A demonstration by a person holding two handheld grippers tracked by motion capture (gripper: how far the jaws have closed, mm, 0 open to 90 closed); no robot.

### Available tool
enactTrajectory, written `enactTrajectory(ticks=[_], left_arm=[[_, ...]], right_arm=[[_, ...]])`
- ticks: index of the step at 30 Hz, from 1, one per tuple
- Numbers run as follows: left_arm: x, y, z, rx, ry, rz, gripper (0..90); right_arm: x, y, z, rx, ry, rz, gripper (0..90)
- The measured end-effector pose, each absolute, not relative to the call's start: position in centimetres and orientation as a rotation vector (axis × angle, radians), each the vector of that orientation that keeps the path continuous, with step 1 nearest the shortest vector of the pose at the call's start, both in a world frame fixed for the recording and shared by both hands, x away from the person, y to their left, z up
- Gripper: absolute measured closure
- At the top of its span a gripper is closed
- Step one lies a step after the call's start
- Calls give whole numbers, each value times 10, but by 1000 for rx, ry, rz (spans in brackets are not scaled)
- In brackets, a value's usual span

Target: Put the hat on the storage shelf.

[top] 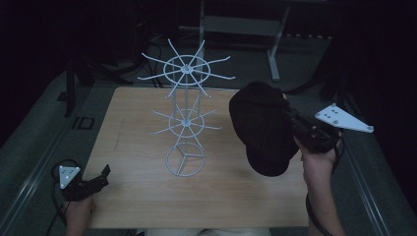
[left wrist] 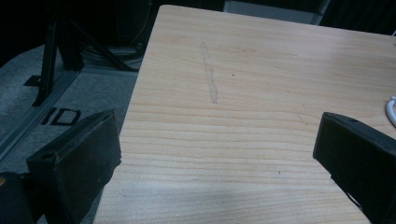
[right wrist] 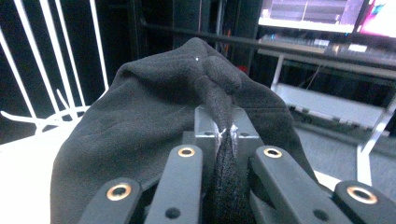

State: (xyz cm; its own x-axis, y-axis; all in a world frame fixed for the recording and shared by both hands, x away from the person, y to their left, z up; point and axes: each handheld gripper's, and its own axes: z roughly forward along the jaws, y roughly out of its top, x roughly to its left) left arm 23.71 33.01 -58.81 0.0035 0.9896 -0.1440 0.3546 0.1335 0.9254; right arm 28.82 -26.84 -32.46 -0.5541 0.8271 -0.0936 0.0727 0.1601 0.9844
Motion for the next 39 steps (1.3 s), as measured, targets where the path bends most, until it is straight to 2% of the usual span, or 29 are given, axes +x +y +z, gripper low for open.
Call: enactTrajectory(ticks=[13,21,32,39], left_arm=[[237,330,-588,1370,1509,889,14],[238,330,-588,1370,1510,888,15],[237,330,-588,1369,1509,886,15],[237,330,-588,1371,1507,886,15]], right_arm=[[256,-271,-265,766,1607,1518,852],[243,-256,-234,666,1586,1562,852],[238,-218,-228,555,1665,1617,852],[242,-202,-241,521,1740,1608,851]])
